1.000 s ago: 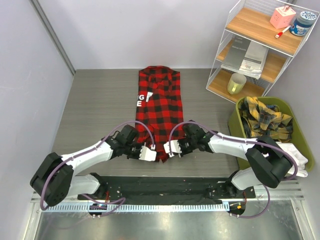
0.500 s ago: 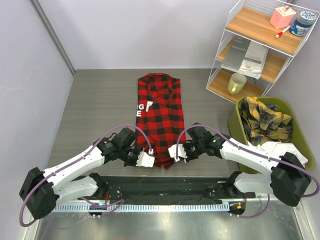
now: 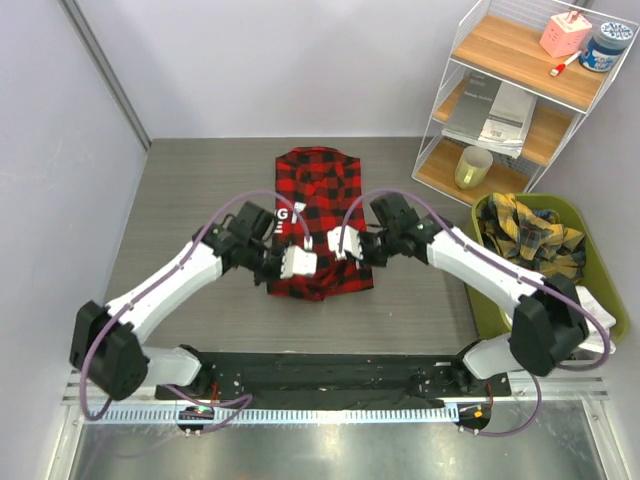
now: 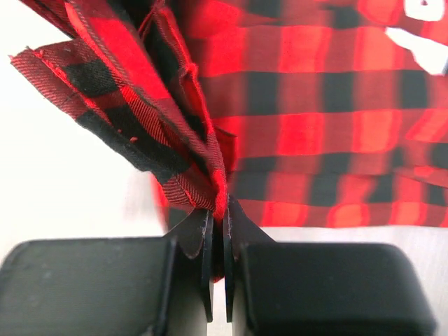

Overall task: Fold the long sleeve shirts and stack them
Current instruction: Fold the shirt

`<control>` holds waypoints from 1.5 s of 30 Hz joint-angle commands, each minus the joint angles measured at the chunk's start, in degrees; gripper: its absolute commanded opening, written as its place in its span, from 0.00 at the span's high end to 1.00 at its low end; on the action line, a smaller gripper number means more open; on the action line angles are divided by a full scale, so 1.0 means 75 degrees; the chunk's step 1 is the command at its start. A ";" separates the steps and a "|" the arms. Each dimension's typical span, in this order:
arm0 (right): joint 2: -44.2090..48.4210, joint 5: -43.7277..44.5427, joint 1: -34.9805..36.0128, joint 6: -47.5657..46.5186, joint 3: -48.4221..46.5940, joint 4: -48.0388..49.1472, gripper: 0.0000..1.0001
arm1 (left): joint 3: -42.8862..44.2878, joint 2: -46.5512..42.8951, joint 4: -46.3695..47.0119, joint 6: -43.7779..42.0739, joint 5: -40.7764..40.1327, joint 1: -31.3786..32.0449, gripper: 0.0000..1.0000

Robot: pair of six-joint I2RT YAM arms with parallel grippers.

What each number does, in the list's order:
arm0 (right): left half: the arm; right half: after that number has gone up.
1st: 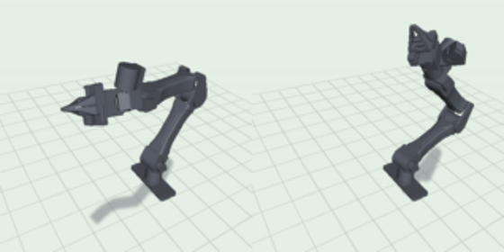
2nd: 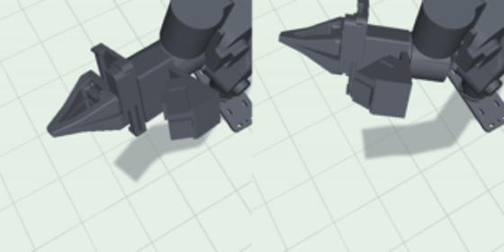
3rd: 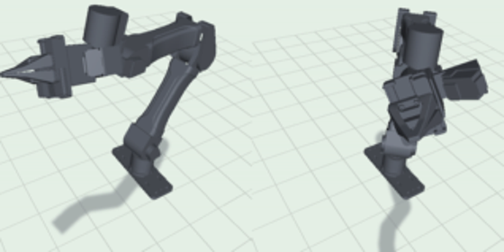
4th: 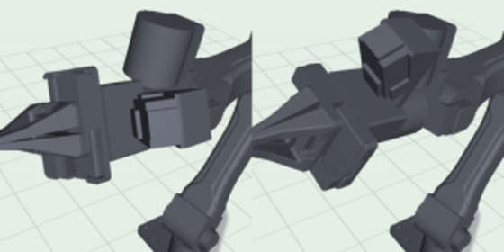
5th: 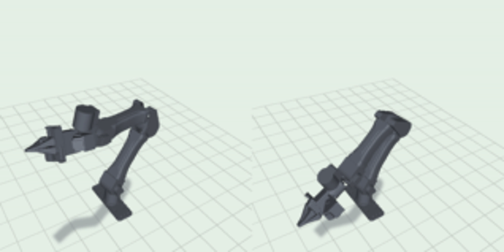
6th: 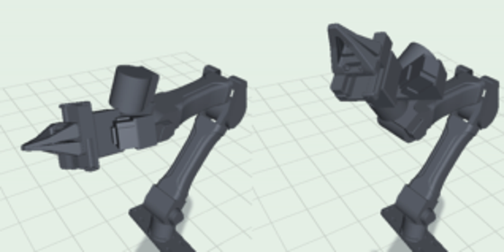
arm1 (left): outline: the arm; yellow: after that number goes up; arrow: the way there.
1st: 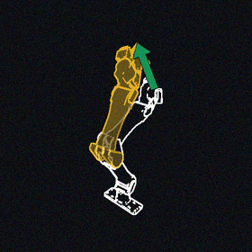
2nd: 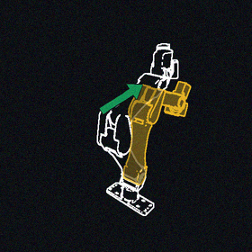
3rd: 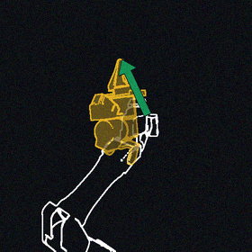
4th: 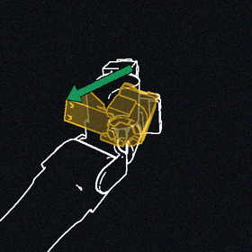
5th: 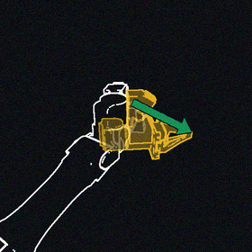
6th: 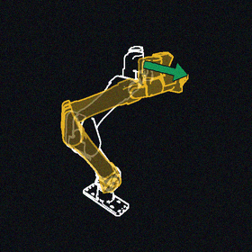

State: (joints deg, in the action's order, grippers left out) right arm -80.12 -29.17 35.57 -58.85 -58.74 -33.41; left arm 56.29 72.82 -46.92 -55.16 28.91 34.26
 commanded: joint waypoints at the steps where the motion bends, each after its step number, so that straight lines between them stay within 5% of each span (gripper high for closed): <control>1: -0.0952 -0.0400 -0.0651 -0.0684 -0.1304 -0.0584 0.98 | 0.1477 0.1316 -0.0271 -0.0555 0.0458 -0.0804 1.00; 14: -0.4914 -0.0775 -0.1789 -0.1435 -0.5209 -0.1346 0.99 | 0.5511 0.5524 -0.0553 -0.1118 0.0236 -0.1943 1.00; 26: -0.5958 -0.0904 -0.1989 -0.1763 -0.6313 -0.1686 0.98 | 0.6147 0.6428 -0.0366 -0.0955 0.0072 -0.2107 0.99; 30: -0.6052 -0.0846 -0.1989 -0.1472 -0.6418 -0.1581 0.83 | 0.6053 0.6486 -0.0027 -0.0756 -0.0022 -0.2119 0.93; 33: -0.6029 -0.0600 -0.1989 -0.0899 -0.6523 -0.1336 0.46 | 0.6041 0.6475 0.0511 -0.0113 -0.0338 -0.2212 0.79; 36: -0.5900 -0.0318 -0.2082 -0.0008 -0.6839 -0.0773 0.33 | 0.6357 0.6428 0.0933 0.1046 -0.0666 -0.2435 0.62; 41: -0.5655 -0.0059 -0.2550 0.2405 -0.7706 -0.0678 0.30 | 0.6523 0.5878 0.0995 0.2839 -0.0855 -0.2938 0.53; 45: -0.5244 -0.0794 -0.2715 0.3485 -0.7497 -0.1579 0.43 | 0.5891 0.5175 0.0444 0.4105 0.0173 -0.3068 0.49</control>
State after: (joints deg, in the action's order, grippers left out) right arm -125.14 -30.59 17.19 -46.24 -114.28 -40.69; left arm 103.20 119.37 -41.76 -37.26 24.18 12.36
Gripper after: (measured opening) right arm 0.631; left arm 0.494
